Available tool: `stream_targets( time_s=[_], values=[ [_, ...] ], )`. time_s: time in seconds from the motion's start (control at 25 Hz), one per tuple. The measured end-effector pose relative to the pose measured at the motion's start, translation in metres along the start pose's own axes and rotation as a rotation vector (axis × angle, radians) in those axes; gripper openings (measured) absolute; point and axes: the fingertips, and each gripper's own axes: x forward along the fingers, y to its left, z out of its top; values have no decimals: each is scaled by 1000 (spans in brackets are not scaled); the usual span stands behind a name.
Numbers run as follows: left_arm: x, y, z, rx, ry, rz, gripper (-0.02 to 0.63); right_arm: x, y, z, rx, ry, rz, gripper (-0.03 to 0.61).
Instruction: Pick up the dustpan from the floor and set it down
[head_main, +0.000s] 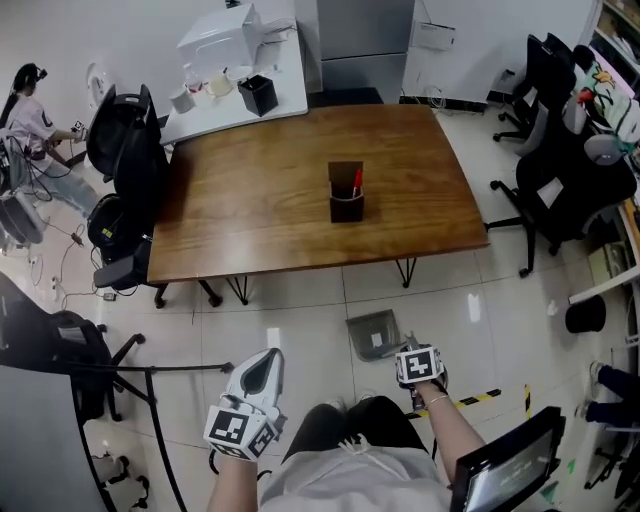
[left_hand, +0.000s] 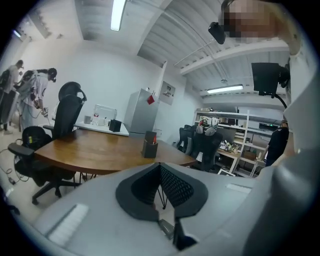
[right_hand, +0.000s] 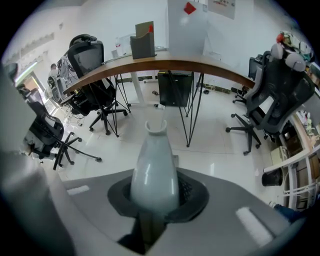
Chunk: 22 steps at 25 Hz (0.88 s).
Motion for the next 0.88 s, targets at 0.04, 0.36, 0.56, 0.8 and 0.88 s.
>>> stream_targets(
  time_s=[0.04, 0.36, 0.56, 0.8, 0.88],
  values=[
    [2, 2, -5, -5, 7, -1, 14, 5, 2, -4, -15, -7, -11, 64],
    [8, 11, -24, -23, 61, 5, 14, 20, 11, -11, -89, -77, -17, 377],
    [0, 6, -13, -23, 76, -11, 14, -7, 9, -17, -11, -62, 7, 531],
    [-31, 2, 30, -40, 69, -29, 14, -96, 38, 11, -5, -203, 39, 531],
    [-40, -4, 40, -29, 60, -39, 14, -131, 44, 21, 8, -267, 52, 531]
  ],
)
